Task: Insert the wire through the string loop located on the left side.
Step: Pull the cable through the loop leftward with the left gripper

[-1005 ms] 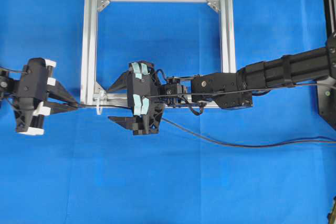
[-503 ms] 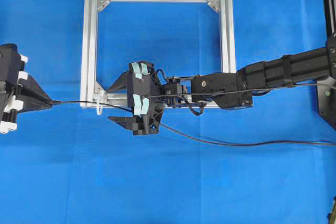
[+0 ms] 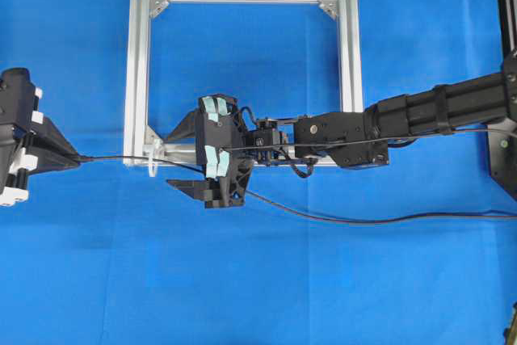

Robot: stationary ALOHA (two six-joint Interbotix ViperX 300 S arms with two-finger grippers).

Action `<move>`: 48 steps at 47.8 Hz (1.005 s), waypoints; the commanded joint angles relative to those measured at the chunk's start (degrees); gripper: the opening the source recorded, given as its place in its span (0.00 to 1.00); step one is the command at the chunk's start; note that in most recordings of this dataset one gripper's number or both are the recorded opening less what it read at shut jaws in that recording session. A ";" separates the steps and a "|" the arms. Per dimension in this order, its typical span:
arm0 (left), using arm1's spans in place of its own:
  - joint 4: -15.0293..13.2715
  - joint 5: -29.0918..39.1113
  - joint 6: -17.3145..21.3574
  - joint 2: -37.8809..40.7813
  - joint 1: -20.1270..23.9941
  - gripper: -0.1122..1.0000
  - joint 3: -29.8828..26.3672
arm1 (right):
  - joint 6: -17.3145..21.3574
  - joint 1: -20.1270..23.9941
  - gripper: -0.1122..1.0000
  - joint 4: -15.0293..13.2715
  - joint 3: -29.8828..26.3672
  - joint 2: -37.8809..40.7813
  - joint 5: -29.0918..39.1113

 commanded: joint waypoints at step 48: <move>4.39 -0.97 -0.09 -11.95 0.70 0.71 -1.93 | -0.53 0.09 0.96 -0.18 -0.62 -11.78 4.39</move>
